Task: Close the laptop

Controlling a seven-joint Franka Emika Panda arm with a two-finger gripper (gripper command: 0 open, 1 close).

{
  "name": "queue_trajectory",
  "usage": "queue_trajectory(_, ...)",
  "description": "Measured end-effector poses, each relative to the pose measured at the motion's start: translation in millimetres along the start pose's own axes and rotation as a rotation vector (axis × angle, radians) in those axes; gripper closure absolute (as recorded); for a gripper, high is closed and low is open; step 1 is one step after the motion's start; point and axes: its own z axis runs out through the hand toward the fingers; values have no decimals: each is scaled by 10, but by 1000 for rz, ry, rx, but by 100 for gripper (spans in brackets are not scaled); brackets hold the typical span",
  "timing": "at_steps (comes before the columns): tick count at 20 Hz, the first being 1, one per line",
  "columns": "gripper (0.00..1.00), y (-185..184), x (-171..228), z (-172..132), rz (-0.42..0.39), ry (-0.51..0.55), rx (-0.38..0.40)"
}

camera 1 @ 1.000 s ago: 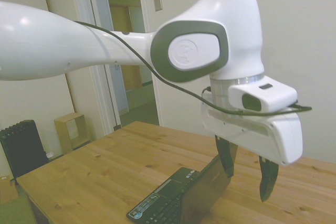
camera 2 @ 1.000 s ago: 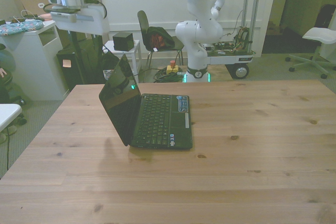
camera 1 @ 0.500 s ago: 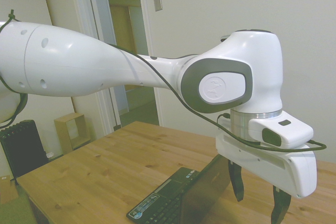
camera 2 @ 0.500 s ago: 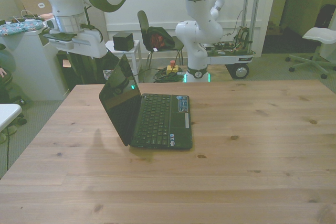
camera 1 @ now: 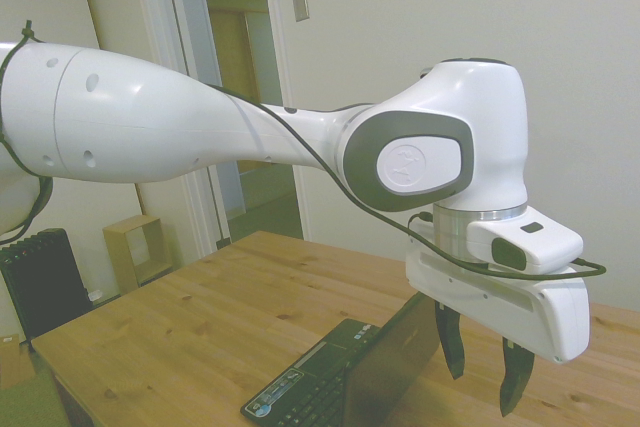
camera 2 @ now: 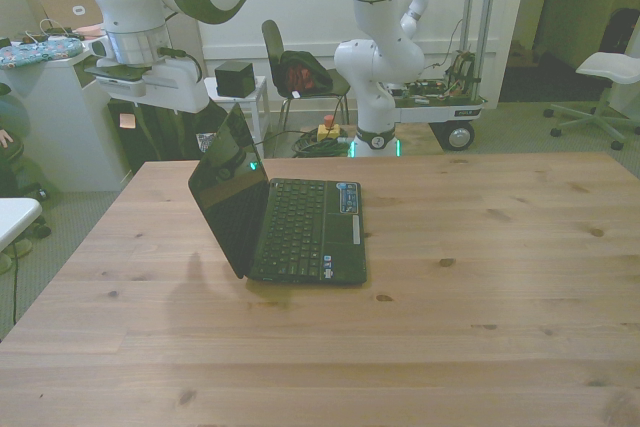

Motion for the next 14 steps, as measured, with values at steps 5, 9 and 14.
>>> queue_trajectory(5,100,-187,-107,2,-36,-1,2)
queue_trajectory(9,100,-361,-268,-31,-74,-2,8)
queue_trajectory(14,100,-608,-578,-48,-124,9,1)
